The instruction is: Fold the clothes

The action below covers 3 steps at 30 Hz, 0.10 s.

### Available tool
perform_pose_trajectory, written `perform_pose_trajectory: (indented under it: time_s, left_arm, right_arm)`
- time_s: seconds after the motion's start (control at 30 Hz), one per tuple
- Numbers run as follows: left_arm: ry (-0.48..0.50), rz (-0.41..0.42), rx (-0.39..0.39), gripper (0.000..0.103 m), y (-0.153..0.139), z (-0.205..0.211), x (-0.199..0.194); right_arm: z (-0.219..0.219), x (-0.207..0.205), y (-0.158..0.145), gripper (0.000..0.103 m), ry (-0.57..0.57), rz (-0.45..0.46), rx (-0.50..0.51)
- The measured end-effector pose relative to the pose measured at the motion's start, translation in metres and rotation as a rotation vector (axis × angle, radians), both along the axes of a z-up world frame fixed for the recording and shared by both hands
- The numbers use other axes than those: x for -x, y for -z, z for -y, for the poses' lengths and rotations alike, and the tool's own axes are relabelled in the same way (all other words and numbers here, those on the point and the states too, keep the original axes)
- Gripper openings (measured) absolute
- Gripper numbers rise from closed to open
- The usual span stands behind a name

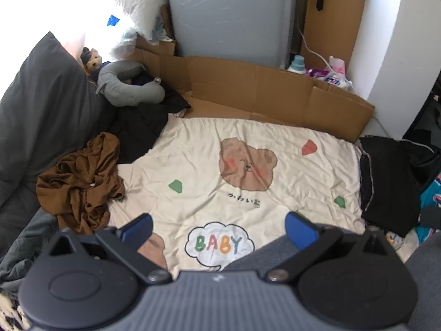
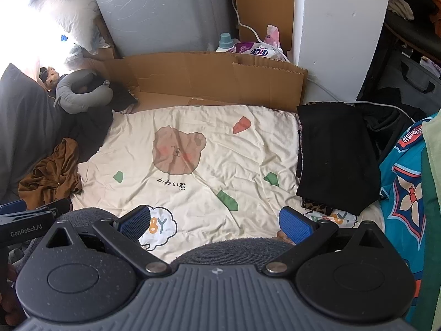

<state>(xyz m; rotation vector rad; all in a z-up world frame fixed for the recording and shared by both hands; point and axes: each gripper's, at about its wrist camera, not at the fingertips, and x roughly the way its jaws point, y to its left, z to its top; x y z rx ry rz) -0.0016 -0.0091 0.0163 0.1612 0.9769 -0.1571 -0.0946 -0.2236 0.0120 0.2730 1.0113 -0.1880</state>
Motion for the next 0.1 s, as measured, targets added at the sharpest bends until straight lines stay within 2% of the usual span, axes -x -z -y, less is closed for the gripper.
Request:
perform_pose_trajectory:
  time_s: [0.1]
  left_arm:
    - [0.005,0.000,0.000,0.103,-0.0004,-0.0024,-0.0024]
  right_arm:
    - [-0.0007,0.0002,-0.0002,0.103,0.000,-0.002,0.008]
